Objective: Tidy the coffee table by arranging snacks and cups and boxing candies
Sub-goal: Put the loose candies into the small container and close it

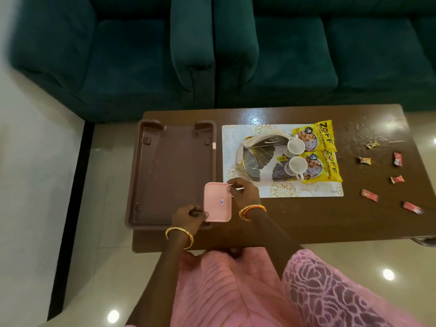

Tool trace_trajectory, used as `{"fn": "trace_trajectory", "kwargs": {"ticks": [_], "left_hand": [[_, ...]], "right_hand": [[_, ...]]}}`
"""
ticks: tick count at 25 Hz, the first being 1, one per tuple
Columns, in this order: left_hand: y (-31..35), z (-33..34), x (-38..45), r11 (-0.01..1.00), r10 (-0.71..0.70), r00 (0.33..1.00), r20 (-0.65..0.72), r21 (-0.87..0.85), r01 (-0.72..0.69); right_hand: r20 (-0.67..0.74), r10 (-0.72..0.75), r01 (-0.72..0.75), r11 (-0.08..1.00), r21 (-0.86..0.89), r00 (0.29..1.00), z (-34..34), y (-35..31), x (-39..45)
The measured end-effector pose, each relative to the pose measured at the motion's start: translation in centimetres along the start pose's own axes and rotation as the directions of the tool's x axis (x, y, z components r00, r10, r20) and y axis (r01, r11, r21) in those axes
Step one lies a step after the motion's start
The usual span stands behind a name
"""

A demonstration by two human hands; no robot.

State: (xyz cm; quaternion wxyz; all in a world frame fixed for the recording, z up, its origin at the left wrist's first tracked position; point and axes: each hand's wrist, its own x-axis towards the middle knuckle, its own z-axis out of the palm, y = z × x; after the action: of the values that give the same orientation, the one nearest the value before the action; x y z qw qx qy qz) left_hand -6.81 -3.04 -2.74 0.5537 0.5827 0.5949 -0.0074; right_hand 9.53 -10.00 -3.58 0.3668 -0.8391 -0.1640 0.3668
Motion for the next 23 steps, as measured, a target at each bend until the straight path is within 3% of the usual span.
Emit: {"fn": "trace_trajectory", "kwargs": {"ticks": [3, 5, 8, 10, 12, 16, 19, 23], "left_hand": [[1.9, 1.8, -0.9, 0.967, -0.094, 0.977, 0.192, -0.214, 0.135], [2.7, 3.6, -1.0, 0.937, -0.188, 0.939, 0.289, -0.232, 0.26], [3.1, 6.7, -1.4, 0.847, -0.27, 0.804, 0.53, -0.267, 0.46], [3.5, 9.1, -1.6, 0.753, -0.253, 0.696, 0.672, -0.314, 0.577], [4.4, 11.9, -1.8, 0.707, -0.249, 0.66, 0.709, -0.333, 0.624], [6.9, 18.9, -3.1, 0.784, -0.322, 0.671, 0.668, -0.209, 0.585], [8.0, 25.1, -4.5, 0.775, -0.333, 0.648, 0.685, -0.193, 0.602], [8.8, 32.4, -5.9, 0.767, -0.371, 0.635, 0.678, -0.162, 0.621]], "right_hand": [[-0.046, 0.058, -0.055, 0.996, 0.064, 0.997, -3.4, 1.7, -1.2], [-0.03, 0.115, -0.108, 0.978, 0.18, 0.993, -5.4, 2.7, -2.0], [0.04, 0.185, -0.186, 0.908, 0.374, 0.982, -8.0, 3.9, -2.9], [0.068, 0.188, -0.2, 0.901, 0.385, 0.98, -10.0, 4.7, -3.3], [0.06, 0.183, -0.192, 0.928, 0.319, 0.981, -12.4, 5.7, -3.3], [0.048, 0.05, -0.051, 0.998, 0.031, 0.998, -18.7, 7.8, -2.3], [0.166, -0.043, 0.062, 0.992, -0.113, 0.985, -24.0, 9.4, -0.8], [0.323, -0.046, 0.141, 0.951, -0.275, 0.945, -30.3, 12.6, 1.1]]}}
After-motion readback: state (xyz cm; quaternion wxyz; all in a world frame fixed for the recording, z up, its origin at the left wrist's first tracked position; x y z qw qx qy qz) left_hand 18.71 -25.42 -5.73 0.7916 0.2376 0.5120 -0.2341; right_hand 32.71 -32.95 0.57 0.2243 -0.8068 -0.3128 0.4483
